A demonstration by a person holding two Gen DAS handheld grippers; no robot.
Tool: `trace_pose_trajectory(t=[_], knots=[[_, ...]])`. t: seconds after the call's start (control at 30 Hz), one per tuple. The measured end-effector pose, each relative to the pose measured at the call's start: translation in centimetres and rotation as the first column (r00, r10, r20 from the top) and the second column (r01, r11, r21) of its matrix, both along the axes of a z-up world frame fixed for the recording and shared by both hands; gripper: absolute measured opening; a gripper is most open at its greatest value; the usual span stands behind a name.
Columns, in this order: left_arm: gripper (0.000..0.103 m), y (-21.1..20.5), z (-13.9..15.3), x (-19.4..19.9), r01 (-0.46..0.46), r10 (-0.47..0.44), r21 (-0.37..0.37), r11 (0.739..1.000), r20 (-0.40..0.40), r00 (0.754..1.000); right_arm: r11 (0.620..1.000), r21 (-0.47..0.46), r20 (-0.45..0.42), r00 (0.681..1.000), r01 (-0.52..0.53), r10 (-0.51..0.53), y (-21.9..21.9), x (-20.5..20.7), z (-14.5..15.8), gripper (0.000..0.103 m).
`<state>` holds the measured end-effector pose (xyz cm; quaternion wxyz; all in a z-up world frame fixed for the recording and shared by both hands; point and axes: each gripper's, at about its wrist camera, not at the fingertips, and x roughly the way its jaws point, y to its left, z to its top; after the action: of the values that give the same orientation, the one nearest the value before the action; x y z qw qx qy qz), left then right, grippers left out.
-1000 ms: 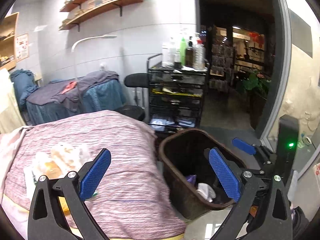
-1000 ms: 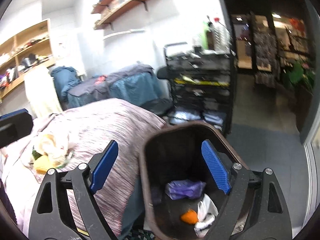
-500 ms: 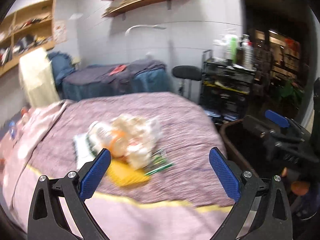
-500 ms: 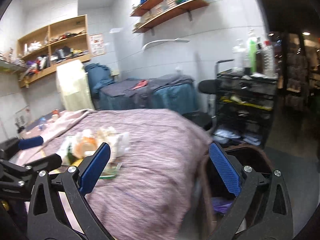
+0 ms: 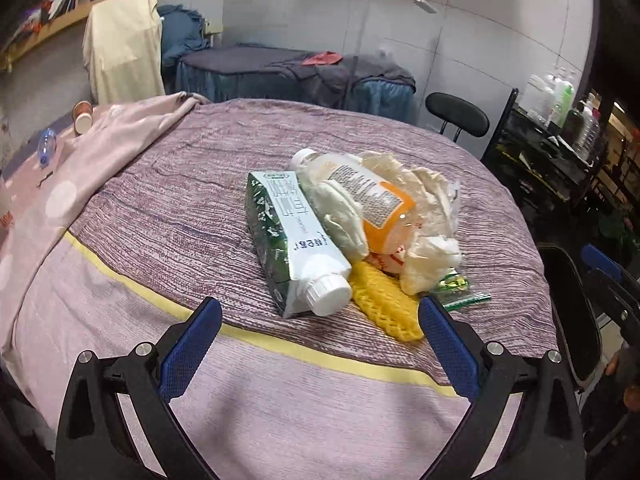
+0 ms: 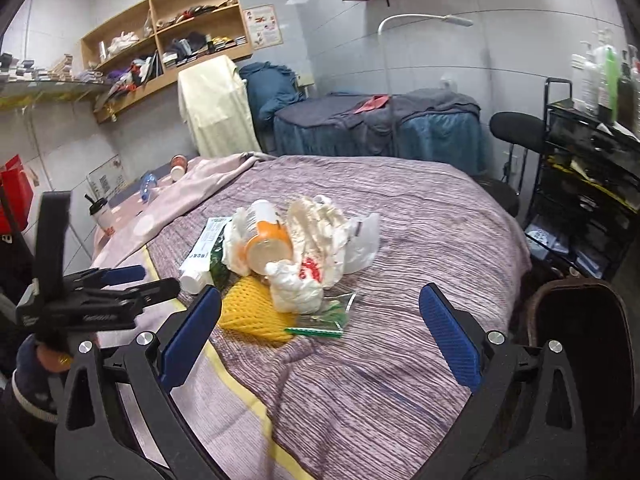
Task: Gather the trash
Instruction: 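Grasp the green-and-white milk carton with the left tool, then grasp the white bottle with orange base with the right tool while the left tool holds the carton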
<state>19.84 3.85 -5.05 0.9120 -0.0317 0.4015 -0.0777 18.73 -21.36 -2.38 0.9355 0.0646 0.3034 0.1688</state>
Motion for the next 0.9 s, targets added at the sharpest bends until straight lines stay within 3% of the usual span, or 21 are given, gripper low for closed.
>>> trace_pose_trajectory(t=[0.2,0.5,0.63,0.9], knots=[[0.091,0.7,-1.6,4.4,-0.025,0.024,-0.004,1.000,-0.099,0.995,0.999,-0.028,-0.007,0.999,-0.032,0.032,2.0,1.4,0.3,0.098],[0.074,1.8,-4.4,10.0,-0.045,0.041,-0.012,0.999,-0.230,0.972,0.996,-0.056,-0.032,0.997,-0.076,0.074,4.6,3.3,0.1,0.098],[0.055,2.9,-4.6,11.1,-0.060,0.054,-0.020,0.998,-0.230,0.972,0.988,-0.098,-0.064,0.992,-0.117,0.111,6.6,5.0,-0.3,0.098],[0.051,5.2,-3.9,8.7,-0.103,0.090,-0.068,0.992,-0.177,0.980,0.978,-0.105,-0.161,0.973,-0.183,0.165,9.8,11.1,-1.4,0.097]])
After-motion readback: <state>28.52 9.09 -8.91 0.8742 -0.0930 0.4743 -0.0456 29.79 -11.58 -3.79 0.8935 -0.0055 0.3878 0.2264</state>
